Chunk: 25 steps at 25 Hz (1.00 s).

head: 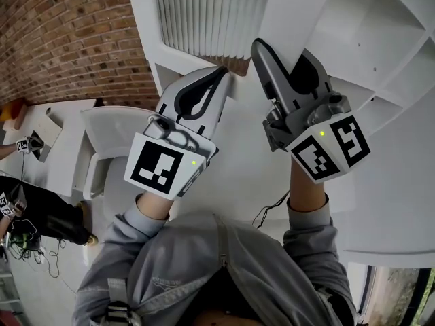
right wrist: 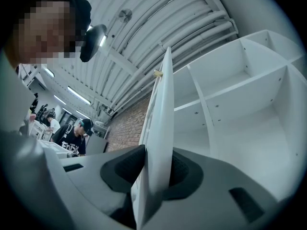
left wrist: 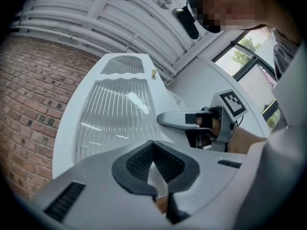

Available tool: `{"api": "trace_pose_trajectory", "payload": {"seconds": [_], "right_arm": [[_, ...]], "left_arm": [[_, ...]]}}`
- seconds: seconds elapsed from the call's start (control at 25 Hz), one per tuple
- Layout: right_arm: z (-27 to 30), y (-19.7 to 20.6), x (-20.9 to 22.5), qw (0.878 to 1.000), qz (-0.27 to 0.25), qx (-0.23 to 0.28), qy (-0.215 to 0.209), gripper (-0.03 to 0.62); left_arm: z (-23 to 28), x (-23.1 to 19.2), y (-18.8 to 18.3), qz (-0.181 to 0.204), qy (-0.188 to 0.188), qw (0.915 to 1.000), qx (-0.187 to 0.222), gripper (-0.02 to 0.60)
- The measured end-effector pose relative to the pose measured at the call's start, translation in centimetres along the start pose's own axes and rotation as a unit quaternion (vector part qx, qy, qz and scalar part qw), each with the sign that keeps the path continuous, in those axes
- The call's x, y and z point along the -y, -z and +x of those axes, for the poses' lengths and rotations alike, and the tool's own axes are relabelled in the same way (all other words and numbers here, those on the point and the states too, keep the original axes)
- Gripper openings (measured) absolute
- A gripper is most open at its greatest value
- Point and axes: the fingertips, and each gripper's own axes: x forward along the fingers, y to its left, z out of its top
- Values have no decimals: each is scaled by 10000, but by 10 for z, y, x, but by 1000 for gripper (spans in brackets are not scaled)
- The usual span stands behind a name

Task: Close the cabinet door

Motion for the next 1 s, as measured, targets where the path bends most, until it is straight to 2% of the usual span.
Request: {"api": "trace_pose_trajectory", "payload": {"seconds": [0.56, 1.0], "right_arm": [[8, 4, 22, 9989, 153, 6, -446, 124], [16, 13, 41, 9964, 258, 79, -803, 126]], "left_arm": [[17, 3, 5, 97, -393, 9991, -145, 6], [35, -2, 29, 225, -581, 9973, -399, 6]]}}
